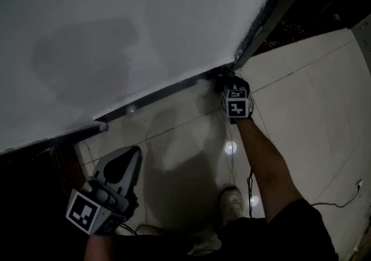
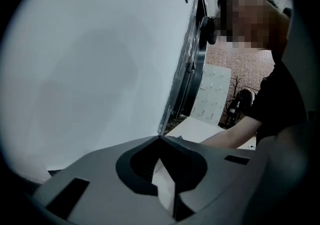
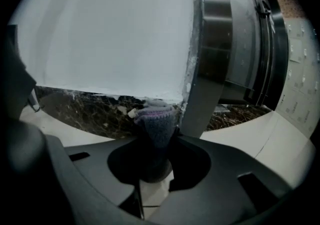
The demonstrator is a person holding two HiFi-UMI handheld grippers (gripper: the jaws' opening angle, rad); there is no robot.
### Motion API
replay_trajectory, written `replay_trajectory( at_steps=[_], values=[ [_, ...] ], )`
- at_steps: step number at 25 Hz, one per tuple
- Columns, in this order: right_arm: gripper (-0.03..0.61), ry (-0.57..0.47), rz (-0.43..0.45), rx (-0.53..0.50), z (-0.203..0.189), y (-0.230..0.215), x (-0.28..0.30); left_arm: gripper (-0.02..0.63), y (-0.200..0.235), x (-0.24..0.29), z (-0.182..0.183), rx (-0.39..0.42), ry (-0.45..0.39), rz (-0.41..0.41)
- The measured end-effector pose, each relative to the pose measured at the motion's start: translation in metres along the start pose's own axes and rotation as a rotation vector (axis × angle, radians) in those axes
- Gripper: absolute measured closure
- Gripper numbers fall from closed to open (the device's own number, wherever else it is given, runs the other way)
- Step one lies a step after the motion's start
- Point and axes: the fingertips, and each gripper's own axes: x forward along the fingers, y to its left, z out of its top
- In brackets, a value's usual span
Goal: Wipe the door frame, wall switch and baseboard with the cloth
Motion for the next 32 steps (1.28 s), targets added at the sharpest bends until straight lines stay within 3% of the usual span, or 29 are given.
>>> replay_trajectory(
  at_steps=[4, 11, 20, 22, 27, 32],
  values=[
    [0.486, -0.043, 0.072, -0.091, 0.014, 0.047, -0.019, 0.612, -0.005, -0.009, 0.011, -0.035, -0.035, -0.018],
    [0.488, -0.078, 0.365, -0.214, 0.015, 0.187, -0.066, 0.613, -0.009, -0.035, 0.034, -0.1, -0.109, -0.006],
    [0.488, -0.155, 0.686, -0.411, 0.017, 0.369, -0.113, 0.613, 0.004, -0.09, 0.02, -0.003, -0.054, 0.072],
    [0.488, -0.145, 0.742, -0.387, 0.016, 0.403, -0.118, 0.612, 0.005, -0.102, 0.022, 0.011, -0.062, 0.074],
    [0.488, -0.127, 0.805, -0.361, 0.014, 0.477, -0.119, 0.613, 0.011, -0.126, 0.023, -0.005, -0.059, 0.073],
    [0.487, -0.116, 0.787, -0.326, 0.016, 0.507, -0.099, 0.612, 0.025, -0.147, 0.022, -0.08, -0.064, 0.127]
  ],
)
